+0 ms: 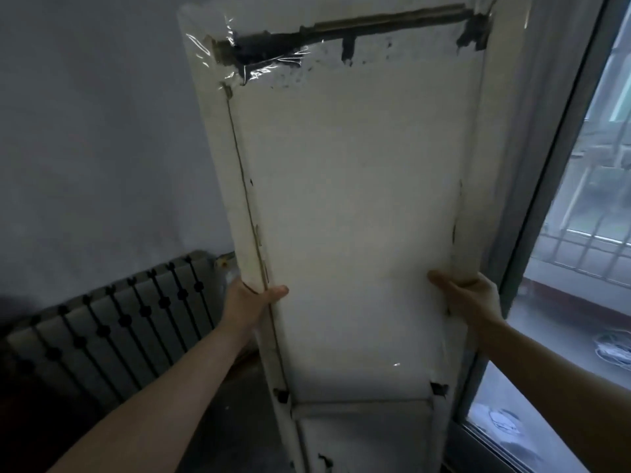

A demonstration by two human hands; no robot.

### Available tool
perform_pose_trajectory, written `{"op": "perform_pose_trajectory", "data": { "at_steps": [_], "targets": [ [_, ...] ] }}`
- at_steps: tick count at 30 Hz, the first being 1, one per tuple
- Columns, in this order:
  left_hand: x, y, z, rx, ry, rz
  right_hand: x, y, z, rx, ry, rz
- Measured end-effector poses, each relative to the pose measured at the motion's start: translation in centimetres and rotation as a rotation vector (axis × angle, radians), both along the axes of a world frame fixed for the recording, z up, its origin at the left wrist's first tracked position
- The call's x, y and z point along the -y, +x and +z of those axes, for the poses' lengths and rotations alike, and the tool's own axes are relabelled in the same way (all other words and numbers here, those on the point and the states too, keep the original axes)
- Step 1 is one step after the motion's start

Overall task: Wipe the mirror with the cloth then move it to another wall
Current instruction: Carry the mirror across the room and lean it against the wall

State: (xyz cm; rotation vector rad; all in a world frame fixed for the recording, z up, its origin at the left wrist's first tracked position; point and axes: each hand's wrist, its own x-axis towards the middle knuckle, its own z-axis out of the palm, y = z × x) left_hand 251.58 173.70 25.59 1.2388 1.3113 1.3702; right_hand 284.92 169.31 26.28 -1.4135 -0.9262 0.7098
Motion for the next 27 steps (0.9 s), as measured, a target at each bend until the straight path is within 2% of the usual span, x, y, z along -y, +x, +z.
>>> {"op": "perform_pose_trajectory", "data": {
  "at_steps": [5, 12, 16, 22, 27],
  "targets": [
    [-2.6, -2.0, -0.5, 0.048, -0.014, 0.150, -7.3, -1.9, -0.7, 0.021, -0.036, 0.118],
    [-5.6, -3.5, -1.0, -0.004, 0.027, 0.352, -17.5, -3.9, -1.3, 0.003, -0.057, 0.326],
    [-6.4, -2.5, -0.4, 0.017, 0.036, 0.508, -23.0, -4.5, -0.9, -0.074, 0.002, 0.518],
    [-7.0, -0.3, 0.2, -0.018, 0.013, 0.778, -30.4, -5.9, 0.1, -0.019, 0.040, 0.716],
    [-5.8, 1.6, 0.0, -0.036, 0.056, 0.911, -33.8, -7.7, 0.0, 0.019, 0.035, 0.856]
  ]
}}
